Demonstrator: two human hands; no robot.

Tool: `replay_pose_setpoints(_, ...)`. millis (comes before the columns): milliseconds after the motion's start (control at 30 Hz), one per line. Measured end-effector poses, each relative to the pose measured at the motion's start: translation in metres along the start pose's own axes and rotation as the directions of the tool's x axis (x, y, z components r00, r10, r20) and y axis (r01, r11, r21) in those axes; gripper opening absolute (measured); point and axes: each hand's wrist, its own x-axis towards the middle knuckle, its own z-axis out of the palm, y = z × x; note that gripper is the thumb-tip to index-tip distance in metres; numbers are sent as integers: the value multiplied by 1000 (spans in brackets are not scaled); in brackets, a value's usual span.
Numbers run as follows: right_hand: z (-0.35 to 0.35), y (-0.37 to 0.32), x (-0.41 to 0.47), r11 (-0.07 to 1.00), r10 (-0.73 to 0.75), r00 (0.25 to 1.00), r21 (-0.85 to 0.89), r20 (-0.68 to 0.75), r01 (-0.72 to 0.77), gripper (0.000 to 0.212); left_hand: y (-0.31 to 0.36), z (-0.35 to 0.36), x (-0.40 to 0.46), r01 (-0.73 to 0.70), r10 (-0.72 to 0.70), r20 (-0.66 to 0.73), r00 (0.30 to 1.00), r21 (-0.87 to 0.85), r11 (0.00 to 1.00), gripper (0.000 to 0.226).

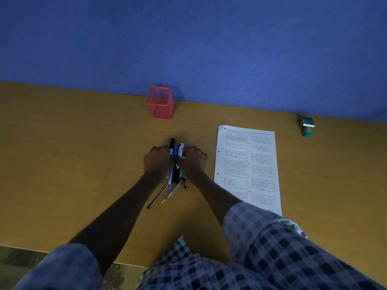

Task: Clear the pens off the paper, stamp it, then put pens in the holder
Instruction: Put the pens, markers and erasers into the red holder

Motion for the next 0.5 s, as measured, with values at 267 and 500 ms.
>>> replay_pose_setpoints(267, 2, -6, 4, 975, 201, 979, 102, -11, -199, 58, 0, 4, 14, 74, -76, 64, 995, 38, 997, 41)
replay_pose_setpoints(500, -5, 3, 13, 950, 257, 965, 172, 49, -262, 41, 1, 6, 21, 104, -100, 96, 990, -37, 994, 49)
